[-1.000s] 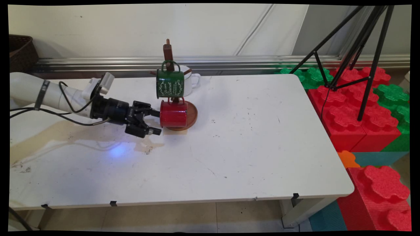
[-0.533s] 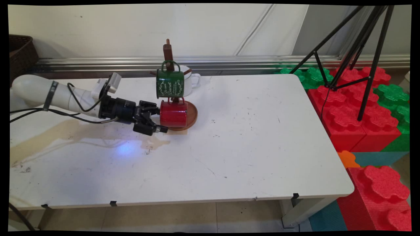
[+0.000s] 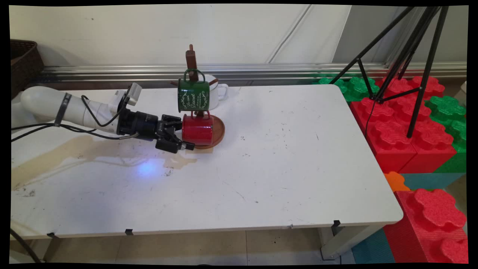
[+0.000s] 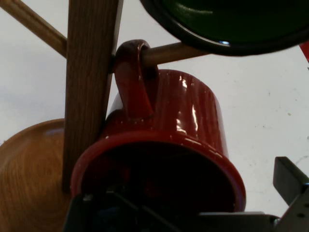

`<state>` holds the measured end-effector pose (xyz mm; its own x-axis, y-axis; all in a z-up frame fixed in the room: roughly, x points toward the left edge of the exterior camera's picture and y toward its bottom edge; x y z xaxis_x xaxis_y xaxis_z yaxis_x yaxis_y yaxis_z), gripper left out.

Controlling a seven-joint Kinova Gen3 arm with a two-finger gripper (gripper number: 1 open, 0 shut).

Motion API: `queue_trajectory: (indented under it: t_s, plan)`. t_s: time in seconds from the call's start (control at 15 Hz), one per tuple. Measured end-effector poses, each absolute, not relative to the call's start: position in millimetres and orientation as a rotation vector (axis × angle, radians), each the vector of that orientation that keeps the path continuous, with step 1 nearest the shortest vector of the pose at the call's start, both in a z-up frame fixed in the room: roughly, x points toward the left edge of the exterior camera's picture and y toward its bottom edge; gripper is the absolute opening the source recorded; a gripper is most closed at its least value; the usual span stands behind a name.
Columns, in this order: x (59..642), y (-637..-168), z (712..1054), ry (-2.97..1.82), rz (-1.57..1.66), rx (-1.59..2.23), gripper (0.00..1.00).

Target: Pick up the red mug from the rack

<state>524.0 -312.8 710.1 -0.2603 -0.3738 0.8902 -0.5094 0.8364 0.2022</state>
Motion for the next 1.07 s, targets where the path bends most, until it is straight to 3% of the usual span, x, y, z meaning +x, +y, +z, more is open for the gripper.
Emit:
queue_trajectory:
  t_s: [1.07]
  plan:
    - [520.7,-317.3,710.8,-1.850,0.134,0.659,1.00]
